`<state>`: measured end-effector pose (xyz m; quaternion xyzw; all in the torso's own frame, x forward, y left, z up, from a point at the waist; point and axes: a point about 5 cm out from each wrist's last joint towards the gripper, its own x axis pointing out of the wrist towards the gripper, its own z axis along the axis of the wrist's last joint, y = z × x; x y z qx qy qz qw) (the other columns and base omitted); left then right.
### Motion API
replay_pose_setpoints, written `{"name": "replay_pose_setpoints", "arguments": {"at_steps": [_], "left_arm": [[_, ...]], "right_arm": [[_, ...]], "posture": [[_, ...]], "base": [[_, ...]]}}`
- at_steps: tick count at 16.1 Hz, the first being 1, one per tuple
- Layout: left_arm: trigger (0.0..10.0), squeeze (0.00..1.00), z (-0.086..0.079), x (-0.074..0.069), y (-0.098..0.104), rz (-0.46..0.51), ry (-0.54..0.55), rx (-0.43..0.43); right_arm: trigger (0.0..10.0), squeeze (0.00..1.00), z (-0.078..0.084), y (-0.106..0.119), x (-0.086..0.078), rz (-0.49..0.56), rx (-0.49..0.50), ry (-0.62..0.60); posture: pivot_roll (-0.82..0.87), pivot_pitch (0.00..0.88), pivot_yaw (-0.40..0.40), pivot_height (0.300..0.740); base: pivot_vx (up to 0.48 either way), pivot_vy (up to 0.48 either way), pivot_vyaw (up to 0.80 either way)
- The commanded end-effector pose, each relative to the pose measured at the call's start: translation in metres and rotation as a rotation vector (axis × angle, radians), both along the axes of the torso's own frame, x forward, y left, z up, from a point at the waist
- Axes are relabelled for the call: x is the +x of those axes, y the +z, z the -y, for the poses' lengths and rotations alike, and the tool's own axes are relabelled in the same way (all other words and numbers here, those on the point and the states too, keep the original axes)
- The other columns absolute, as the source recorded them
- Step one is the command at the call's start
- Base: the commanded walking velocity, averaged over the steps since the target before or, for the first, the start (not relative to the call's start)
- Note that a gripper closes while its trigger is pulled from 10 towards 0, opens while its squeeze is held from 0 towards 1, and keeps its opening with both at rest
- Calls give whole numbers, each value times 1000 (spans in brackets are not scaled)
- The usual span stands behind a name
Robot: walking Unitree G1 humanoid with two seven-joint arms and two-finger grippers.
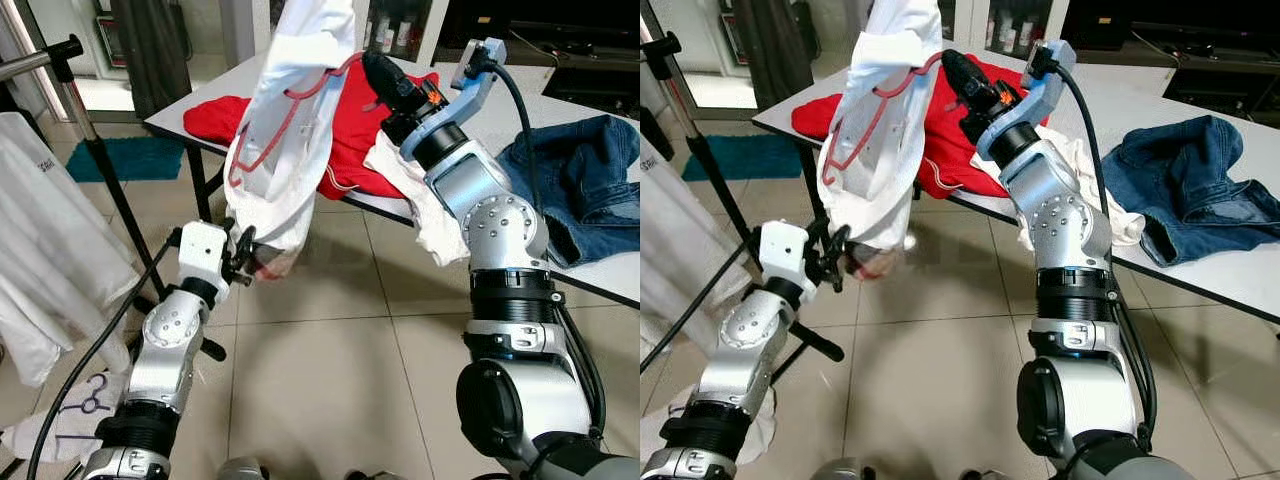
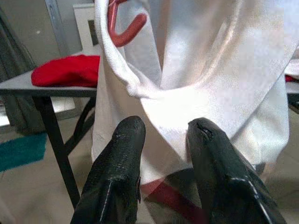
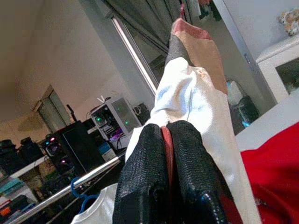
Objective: Hang hanger
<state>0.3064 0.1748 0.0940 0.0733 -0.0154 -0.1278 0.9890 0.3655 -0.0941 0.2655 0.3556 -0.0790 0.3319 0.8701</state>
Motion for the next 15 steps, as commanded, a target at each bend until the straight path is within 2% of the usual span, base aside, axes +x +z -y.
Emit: {"name": "replay_pose_setpoints", "arguments": {"at_steps": [1, 3, 5, 7, 11, 15], "left_arm": [[10000, 0, 2, 1, -2, -6, -17, 21], [10000, 0, 0, 1, -4, -14, -7, 17], [10000, 0, -8, 4, -2, -6, 38, 2], [10000, 0, -12, 7, 2, 12, 55, -11], [10000, 0, -16, 11, 16, 80, 75, -70], [10000, 0, -18, 13, 18, 103, 82, -52]], "right_arm": [[0, 51, 8, 14, -1, 34, 42, -13], [0, 55, 11, 17, -1, 18, 83, 2], [0, 55, 8, 23, -8, 25, 143, 111], [0, 51, 8, 23, -11, 18, 157, 145], [0, 55, 6, 24, -20, 31, 164, 207], [0, 47, 11, 9, -29, -1, 104, 284]], "posture": [[101, 0, -48, 740], [102, 0, -51, 740], [104, 0, -60, 740], [105, 0, -63, 740], [98, 0, -59, 740], [98, 0, -56, 740]], "base": [[0, 0, 0], [0, 0, 0], [0, 0, 0], [0, 0, 0], [0, 0, 0], [0, 0, 0]]}}
